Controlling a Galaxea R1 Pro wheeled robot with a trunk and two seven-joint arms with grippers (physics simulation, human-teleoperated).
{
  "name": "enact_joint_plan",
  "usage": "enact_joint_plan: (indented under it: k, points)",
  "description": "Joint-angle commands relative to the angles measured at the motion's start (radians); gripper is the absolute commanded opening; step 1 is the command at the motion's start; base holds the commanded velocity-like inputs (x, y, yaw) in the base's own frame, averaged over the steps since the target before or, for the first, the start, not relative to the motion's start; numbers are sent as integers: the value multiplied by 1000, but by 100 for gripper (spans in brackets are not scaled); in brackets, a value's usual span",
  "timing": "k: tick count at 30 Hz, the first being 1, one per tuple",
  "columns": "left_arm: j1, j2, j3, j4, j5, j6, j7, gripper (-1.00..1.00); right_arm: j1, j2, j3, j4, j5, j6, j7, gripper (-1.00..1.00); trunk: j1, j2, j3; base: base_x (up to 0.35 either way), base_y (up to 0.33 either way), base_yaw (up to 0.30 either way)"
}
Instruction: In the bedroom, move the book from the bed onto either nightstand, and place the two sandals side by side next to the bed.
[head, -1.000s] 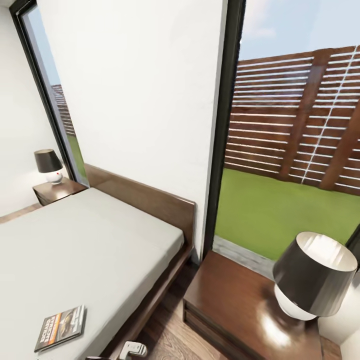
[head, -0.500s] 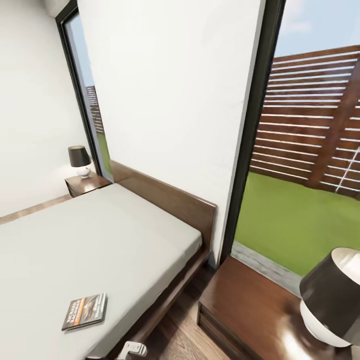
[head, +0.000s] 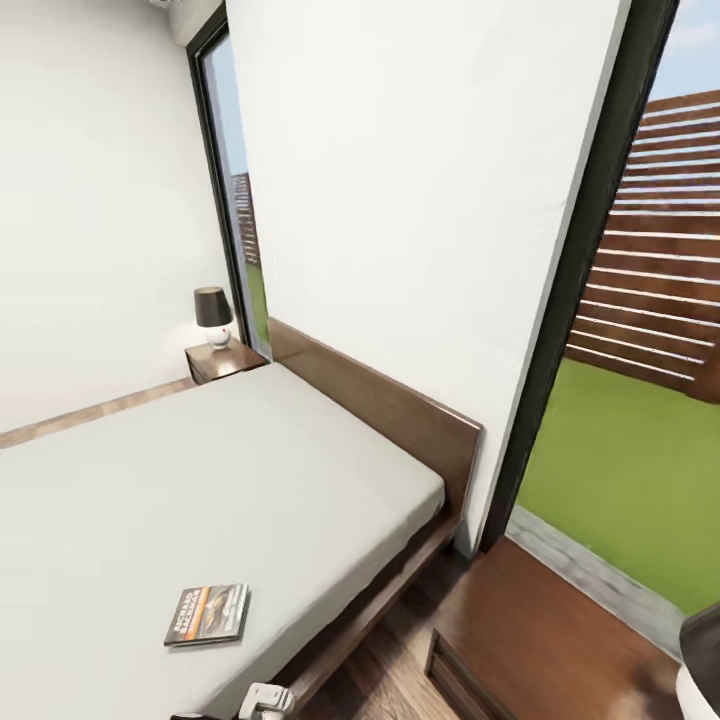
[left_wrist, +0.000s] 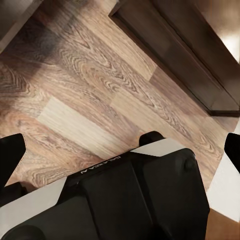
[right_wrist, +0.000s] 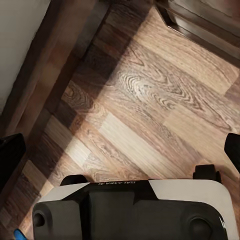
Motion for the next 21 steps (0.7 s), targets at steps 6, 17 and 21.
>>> enact_joint_plan:
  k: [6,17,21]
  points:
    - [-1,0,-6,-2,8,8,-4,100,-2,0,8,3,-11,-1,6,100,1,-2,-2,56,0,292]
    - [-1,0,-6,-2,8,8,-4,100,-2,0,8,3,-11,-2,6,100,1,-2,-2,3,0,292]
    - [-1,0,-6,-2,8,8,-4,100,-2,0,8,3,-11,-2,6,100,1,-2,-2,0,0,292]
